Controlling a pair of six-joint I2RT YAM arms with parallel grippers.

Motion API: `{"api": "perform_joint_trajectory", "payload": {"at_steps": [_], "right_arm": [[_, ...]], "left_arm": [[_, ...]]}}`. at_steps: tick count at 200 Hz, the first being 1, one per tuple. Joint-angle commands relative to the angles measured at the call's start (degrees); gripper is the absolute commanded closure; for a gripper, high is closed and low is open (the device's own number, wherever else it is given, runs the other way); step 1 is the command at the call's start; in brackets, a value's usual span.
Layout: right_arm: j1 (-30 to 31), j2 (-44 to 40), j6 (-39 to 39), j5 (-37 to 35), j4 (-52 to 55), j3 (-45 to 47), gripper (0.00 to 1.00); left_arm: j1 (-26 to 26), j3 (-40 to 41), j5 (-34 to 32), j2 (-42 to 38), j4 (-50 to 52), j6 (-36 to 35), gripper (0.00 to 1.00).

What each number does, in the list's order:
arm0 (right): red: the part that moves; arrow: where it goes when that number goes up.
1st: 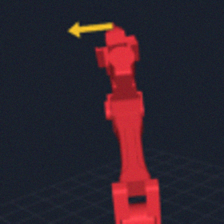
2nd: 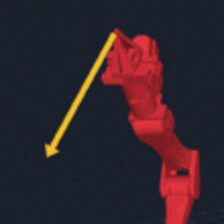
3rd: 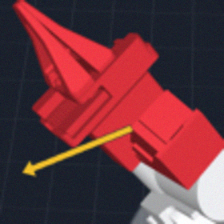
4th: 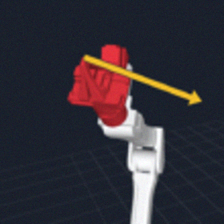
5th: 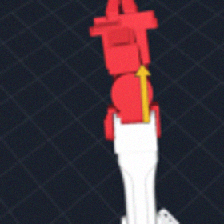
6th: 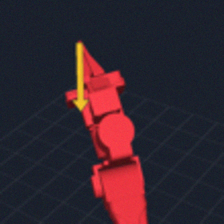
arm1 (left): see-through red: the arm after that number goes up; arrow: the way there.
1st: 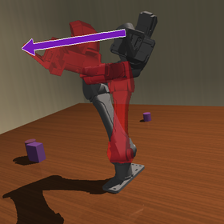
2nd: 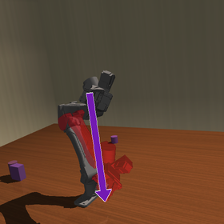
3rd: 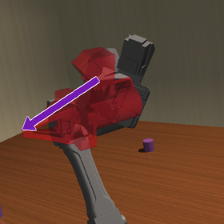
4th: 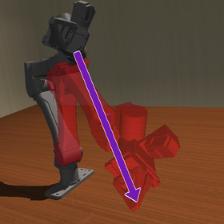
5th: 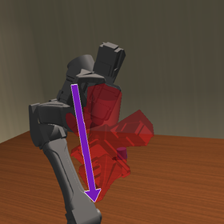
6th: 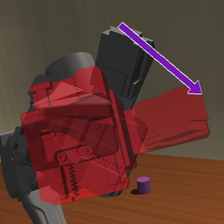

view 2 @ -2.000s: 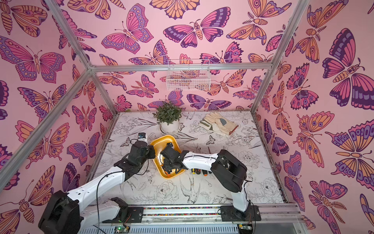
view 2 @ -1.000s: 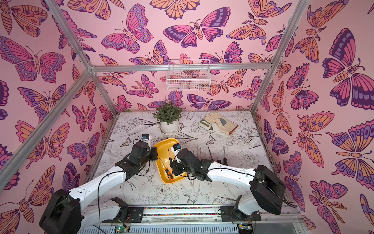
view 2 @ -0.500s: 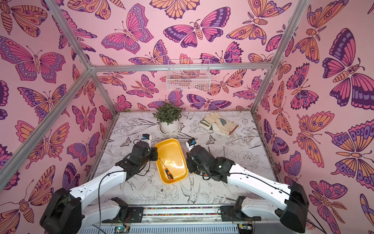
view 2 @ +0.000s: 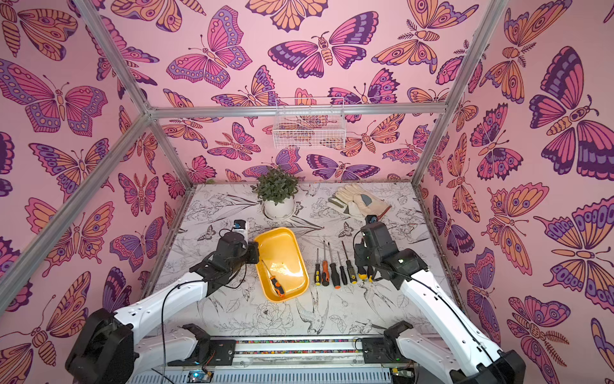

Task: Take out the screwdriver from the storage box
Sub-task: Place the screwdriver at the center of the board.

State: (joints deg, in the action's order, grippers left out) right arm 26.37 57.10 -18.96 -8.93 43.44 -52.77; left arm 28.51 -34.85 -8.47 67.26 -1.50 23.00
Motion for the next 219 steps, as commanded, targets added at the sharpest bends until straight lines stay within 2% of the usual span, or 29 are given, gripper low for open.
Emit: {"api": "perform_joint_trajectory", "payload": {"at_steps": [1,36,75,128,162,219], "right_arm": [[-4.52,1.76,3.75,2.91,3.79,-0.41,1.0],[-10.99,7.22,7.26,4.7,4.11,-2.1,1.0],[-14.66,13.53,9.21,3.68,3.83,-3.61,1.0],[-15.99,20.75,9.1,1.84,1.09,-4.47,1.0],[-17.84,22.22,9.28,1.46,-0.8,-3.51,1.0],[-20.65,27.4,9.74,5.58,-2.59,-3.21,1.0]], "left_arm": [[0.05,0.53,1.17,-0.56,-0.44,0.15,1.0],[0.04,0.66,1.13,-0.56,-0.39,0.11,1.0],[-0.12,0.31,1.34,-0.21,-0.61,0.16,1.0],[-0.3,0.82,1.44,-0.2,-1.14,-0.04,1.0],[-0.48,1.1,1.59,-0.47,-1.29,0.02,1.0],[-0.48,1.19,2.23,-0.29,-1.76,0.63,1.0]]}}
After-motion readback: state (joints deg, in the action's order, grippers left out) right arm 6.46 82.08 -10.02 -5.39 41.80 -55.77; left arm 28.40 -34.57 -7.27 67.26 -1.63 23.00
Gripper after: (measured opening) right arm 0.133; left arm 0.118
